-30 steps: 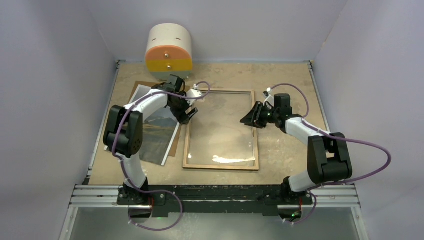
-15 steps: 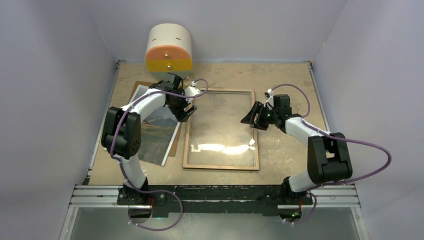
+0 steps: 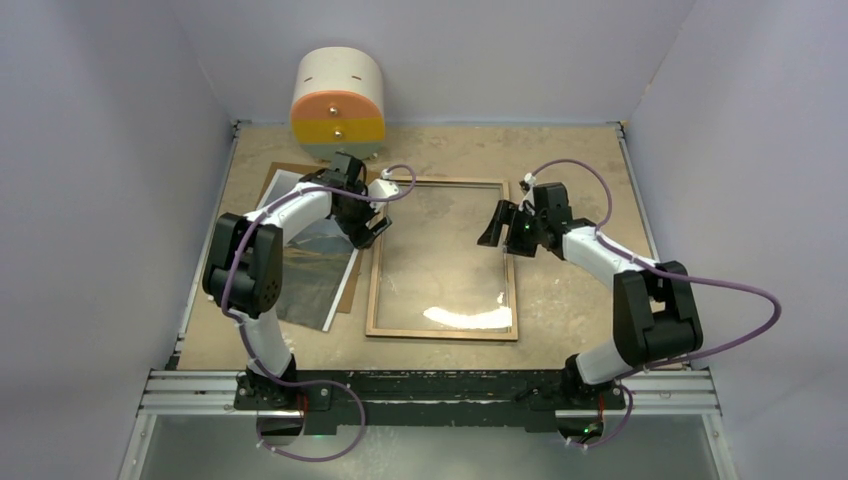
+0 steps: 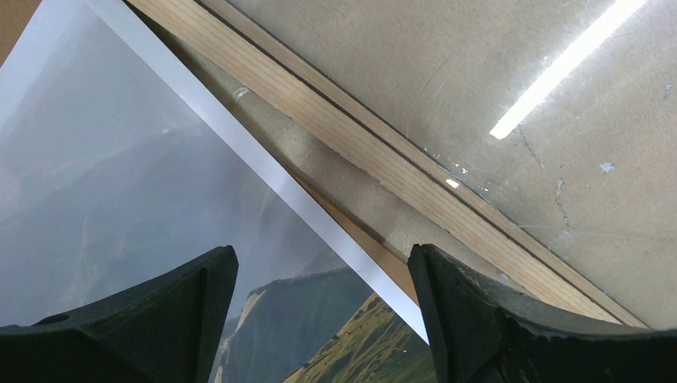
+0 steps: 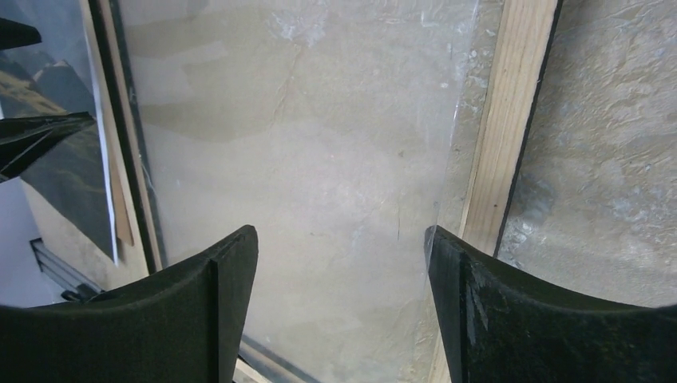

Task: Put the photo into the frame
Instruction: Place the photo frame item in the photo frame.

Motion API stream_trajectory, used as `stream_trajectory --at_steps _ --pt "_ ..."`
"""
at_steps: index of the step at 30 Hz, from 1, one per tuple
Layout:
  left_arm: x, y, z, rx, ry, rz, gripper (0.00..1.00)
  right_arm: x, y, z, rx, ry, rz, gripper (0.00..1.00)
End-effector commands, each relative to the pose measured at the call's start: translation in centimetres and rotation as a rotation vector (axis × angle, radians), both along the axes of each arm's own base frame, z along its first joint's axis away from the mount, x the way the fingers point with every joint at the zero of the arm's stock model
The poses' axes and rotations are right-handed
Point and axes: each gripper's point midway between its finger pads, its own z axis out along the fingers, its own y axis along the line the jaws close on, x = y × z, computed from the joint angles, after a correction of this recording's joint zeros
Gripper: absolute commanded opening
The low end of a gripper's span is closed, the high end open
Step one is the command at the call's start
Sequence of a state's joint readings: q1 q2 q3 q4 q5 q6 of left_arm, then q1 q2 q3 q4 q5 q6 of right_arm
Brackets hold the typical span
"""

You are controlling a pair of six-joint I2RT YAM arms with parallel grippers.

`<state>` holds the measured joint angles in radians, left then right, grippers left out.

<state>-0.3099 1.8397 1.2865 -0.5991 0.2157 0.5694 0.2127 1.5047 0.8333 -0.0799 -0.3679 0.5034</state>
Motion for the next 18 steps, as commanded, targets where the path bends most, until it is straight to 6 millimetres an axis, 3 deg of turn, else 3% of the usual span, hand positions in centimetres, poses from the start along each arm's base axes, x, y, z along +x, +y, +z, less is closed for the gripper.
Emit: stream_trajectory --at_steps 1,9,18 --pt "0.5 0.1 -0.3 0.004 -0.016 0.003 0.85 1.0 -0.7 0.1 -0.100 -0.025 -0.007 0.80" --pt "0.4 0.1 -0.7 0.009 -0.010 0.003 0.85 1.3 -2.1 -0.1 -0.207 -0.032 -0.043 0.98" --pt "0.6 0.1 -0.9 0.009 -0.013 0.015 0.85 1.3 -2.1 0.7 -0.190 -0.065 -0.062 0.97"
